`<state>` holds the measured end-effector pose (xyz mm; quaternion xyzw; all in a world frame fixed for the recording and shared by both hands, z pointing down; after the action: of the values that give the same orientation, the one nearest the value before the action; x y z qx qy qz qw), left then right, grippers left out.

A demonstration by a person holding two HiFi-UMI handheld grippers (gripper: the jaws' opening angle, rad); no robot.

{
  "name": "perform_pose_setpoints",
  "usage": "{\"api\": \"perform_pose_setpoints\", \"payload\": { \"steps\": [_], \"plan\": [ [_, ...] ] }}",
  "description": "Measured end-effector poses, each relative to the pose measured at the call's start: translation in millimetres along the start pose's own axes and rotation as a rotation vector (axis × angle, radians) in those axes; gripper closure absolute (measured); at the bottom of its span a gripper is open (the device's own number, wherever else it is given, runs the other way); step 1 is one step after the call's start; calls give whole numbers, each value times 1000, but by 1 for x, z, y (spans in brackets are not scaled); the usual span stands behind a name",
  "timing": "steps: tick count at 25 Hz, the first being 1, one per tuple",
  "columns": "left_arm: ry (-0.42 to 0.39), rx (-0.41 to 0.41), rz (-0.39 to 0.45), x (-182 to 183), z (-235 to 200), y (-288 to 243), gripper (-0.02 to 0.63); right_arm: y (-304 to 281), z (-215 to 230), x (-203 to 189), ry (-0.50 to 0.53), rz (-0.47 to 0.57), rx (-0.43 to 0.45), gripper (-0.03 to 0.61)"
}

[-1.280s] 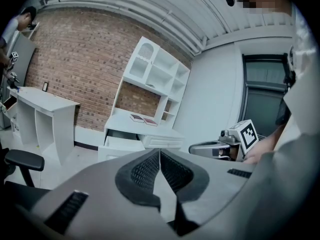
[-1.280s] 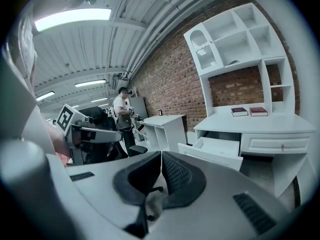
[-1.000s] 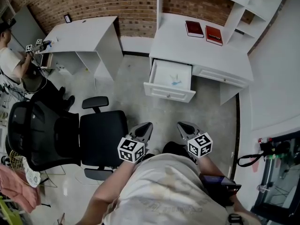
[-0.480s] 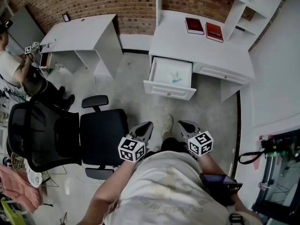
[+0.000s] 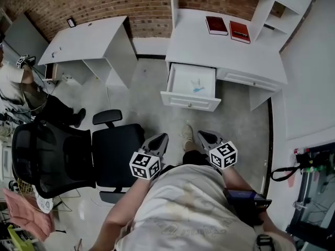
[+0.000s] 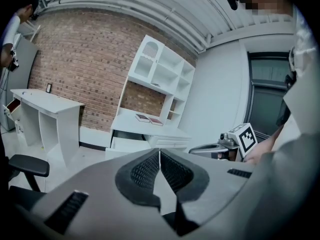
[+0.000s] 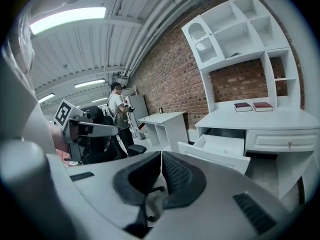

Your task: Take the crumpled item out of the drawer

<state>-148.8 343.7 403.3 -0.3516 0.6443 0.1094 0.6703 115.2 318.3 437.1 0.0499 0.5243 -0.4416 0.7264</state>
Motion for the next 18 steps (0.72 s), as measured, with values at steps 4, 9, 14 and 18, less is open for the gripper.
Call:
{"api": "perform_pose_setpoints", "payload": {
  "steps": [4,9,14,18],
  "plan": [
    [-7,-8,-8,4,-13,-15,586,-16,10,11,-3,5,3,554],
    [1,-16,-23,7,-32,-35,586,-35,26,18,-21,-10,-5,554],
    [-4,-31,-29,14,-52,-61,586,-56,46,36,-26,-7,-13,554],
    [-5,-40,-31,20,-67,-82,586,-71,60,51,-29,-4,-18,554]
  ]
}}
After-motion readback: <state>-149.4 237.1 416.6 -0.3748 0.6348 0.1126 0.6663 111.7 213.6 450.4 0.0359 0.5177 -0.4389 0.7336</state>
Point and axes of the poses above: the fingertips, and each gripper's own axes: y backward along the fingers, z to its right, x out of its top, the point moved 10 cm from there along y, backward along the fingers, and after that the axes turned 13 degrees about -y, right-handed, at the moved point
